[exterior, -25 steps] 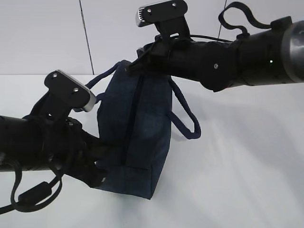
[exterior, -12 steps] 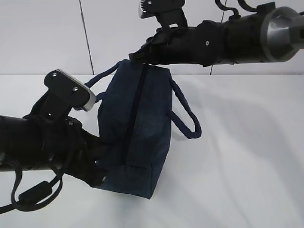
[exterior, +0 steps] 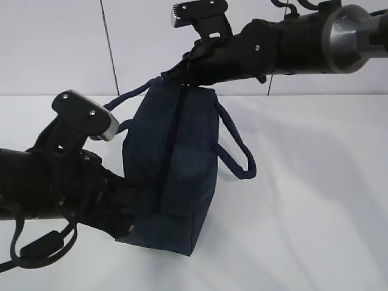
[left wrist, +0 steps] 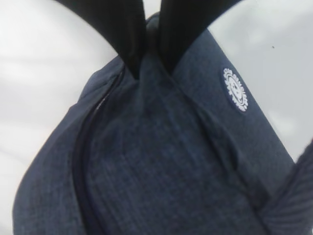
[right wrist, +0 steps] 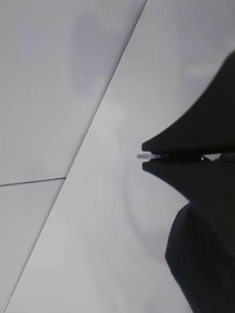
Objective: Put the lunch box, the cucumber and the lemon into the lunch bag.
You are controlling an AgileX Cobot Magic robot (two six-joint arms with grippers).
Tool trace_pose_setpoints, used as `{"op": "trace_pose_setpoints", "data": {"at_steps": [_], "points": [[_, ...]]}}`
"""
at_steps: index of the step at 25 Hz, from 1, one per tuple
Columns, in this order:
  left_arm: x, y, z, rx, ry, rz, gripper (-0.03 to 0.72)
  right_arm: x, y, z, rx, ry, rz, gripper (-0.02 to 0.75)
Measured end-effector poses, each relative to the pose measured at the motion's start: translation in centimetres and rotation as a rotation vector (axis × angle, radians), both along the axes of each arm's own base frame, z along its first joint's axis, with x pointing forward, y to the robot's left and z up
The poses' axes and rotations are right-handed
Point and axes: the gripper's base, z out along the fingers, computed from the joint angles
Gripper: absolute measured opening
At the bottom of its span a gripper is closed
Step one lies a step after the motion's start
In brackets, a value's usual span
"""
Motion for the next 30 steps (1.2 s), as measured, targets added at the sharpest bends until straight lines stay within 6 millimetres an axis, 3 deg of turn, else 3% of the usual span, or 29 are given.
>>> {"op": "trace_pose_setpoints", "data": {"at_steps": [2,6,8,13,18,20,23,30], "points": [[-0.2,0.2,0.6,-0.027,0.008,0.018,0.109,0.0,0.1,0.2,-0.003,0.011,0.006,-0.013],[-1.0,0.8,2.3,-0.072,0.033,0.043,0.347,0.1,0.2,0.8,-0.003,0.021,0.013,-0.013],[-1.5,1.0,3.3,-0.061,0.08,0.043,0.4,0.1,0.3,0.9,-0.002,0.039,0.016,-0.013],[-0.3,1.4,7.6,-0.067,0.164,0.099,0.426,-0.1,0.4,1.1,-0.011,0.093,0.032,-0.013],[3.4,3.6,12.9,-0.103,0.204,0.258,0.428,-0.1,0.5,1.7,-0.013,0.126,0.045,-0.013],[5.1,4.5,14.1,-0.102,0.228,0.315,0.428,-0.1,0.5,1.9,-0.008,0.131,0.045,-0.013],[7.8,5.1,14.1,-0.072,0.311,0.353,0.428,0.0,0.5,2.2,-0.003,0.135,0.045,-0.013],[11.7,2.8,11.6,-0.033,0.484,0.267,0.424,-0.1,0.5,2.3,-0.009,0.152,0.052,-0.013]]}}
